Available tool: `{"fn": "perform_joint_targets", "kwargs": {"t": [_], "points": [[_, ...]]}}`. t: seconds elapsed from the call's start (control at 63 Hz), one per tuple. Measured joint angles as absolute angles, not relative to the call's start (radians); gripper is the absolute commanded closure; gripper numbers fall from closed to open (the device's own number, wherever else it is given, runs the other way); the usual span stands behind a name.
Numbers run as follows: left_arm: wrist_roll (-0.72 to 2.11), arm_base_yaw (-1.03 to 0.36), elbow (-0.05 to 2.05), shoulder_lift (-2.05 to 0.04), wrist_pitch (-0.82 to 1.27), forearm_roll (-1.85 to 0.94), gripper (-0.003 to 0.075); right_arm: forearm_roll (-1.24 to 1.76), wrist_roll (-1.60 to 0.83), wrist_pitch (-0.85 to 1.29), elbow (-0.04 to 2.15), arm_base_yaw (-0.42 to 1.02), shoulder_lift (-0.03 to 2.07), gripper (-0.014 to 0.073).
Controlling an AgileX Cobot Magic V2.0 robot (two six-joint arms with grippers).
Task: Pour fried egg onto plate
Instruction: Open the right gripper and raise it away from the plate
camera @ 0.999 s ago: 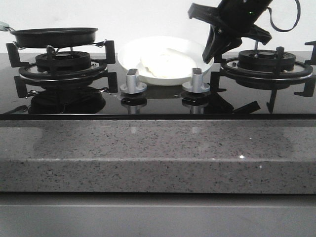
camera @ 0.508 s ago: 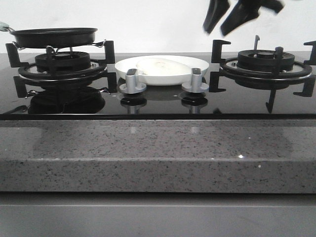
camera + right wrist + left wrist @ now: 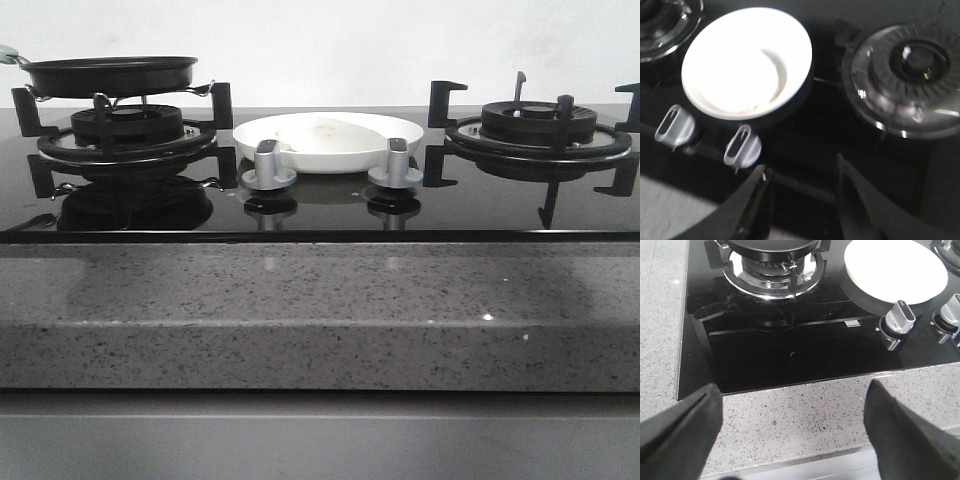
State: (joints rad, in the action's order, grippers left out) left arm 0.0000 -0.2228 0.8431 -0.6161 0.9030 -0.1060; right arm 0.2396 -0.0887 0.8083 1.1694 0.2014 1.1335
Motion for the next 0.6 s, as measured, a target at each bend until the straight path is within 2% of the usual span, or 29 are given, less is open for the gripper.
{"fn": "perform_joint_targets", "kwargs": {"t": [0.317, 0.603], "points": [[0.000, -0.223, 0.843, -0.616, 0.896, -0.106, 0.0154, 0.239, -0.091, 0.870, 0.871, 0.201, 0.722, 0.0261], [0.000, -0.223, 0.843, -0.616, 0.862, -0.106, 0.0154, 0.237, -0.091, 0.967, 0.762, 0.201, 0.473, 0.0261]]}}
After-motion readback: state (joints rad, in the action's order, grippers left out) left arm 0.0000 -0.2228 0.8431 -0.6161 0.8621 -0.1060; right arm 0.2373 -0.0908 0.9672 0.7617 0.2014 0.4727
